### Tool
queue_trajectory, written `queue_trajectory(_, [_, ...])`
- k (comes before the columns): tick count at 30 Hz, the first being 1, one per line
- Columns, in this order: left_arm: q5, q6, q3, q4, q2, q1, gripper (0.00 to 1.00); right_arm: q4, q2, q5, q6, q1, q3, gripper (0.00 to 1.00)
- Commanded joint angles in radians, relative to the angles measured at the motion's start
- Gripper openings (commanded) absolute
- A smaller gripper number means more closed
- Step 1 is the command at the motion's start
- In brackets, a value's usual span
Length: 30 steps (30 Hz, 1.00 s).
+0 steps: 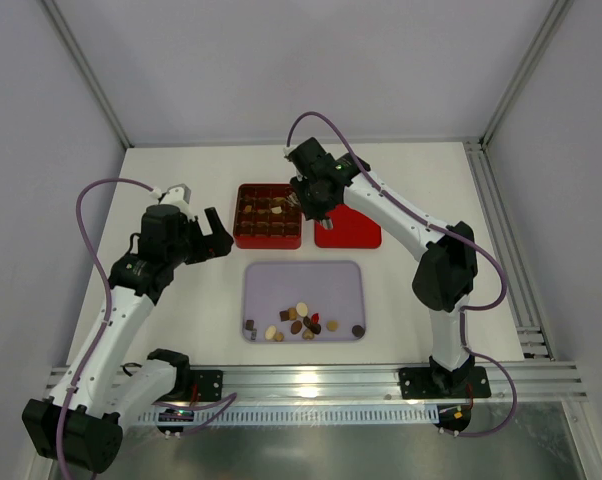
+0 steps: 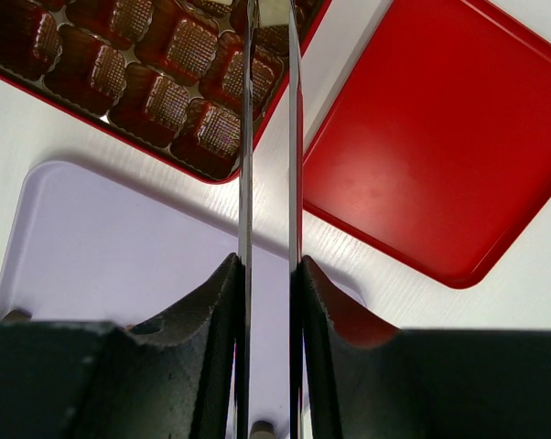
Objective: Pack the chocolate
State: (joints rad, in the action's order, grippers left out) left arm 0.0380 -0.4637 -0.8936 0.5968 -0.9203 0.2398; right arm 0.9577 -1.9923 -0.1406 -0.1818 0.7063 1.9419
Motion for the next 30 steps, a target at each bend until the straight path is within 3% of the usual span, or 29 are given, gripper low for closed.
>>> queue_trajectory(1, [0.005,0.01,-0.025,-0.017,0.011,-0.005,1.0,-0.025,0.006,-0.014,0.005,-0.004,0.019,0.34])
queue_trajectory(30, [0.005,0.008,-0.024,-0.015,0.012,-0.005,1.0,-0.022,0.024,-0.004,-0.002,-0.001,-0.02,0.39])
